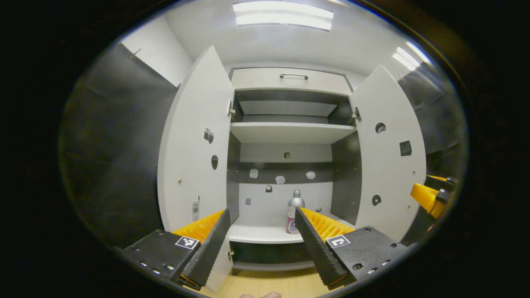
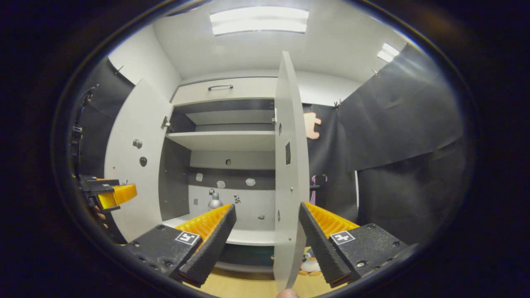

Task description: Grasp the bottle in the cabinet with the left hand and place it on the coaster, then close the right door with the right hand and the left door with the left hand.

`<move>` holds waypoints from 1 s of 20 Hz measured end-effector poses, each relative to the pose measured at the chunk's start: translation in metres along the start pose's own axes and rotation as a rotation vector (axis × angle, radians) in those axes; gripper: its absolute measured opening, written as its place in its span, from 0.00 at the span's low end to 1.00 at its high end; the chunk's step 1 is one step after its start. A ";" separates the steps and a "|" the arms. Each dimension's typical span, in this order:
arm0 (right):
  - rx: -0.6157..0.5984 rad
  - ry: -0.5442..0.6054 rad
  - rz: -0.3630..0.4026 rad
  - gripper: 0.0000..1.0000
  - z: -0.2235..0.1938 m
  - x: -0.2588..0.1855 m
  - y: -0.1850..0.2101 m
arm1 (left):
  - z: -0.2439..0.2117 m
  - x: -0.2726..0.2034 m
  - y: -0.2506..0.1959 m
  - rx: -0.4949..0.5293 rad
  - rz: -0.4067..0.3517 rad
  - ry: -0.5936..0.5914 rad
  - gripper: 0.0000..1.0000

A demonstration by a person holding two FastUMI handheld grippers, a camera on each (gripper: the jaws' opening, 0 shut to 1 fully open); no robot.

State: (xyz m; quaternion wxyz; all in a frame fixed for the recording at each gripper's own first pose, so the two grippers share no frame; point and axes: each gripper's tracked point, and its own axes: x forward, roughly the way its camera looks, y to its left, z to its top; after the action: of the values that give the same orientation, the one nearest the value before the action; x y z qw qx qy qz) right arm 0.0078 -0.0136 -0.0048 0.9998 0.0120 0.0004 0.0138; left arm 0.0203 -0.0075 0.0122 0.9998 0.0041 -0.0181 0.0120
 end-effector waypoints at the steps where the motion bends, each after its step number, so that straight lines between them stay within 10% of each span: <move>1: 0.002 -0.003 -0.002 1.00 0.001 -0.001 -0.002 | 0.001 0.003 0.001 -0.002 0.003 -0.005 0.96; 20: -0.029 0.040 -0.226 0.99 -0.014 -0.029 -0.085 | -0.052 0.159 -0.096 0.026 -0.191 0.101 1.00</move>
State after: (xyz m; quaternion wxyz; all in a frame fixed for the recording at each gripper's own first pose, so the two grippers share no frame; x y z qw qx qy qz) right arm -0.0189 -0.0989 -0.0206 0.9949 -0.0027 0.0216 -0.0987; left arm 0.1838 -0.0998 -0.0345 0.9958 0.0179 0.0330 -0.0830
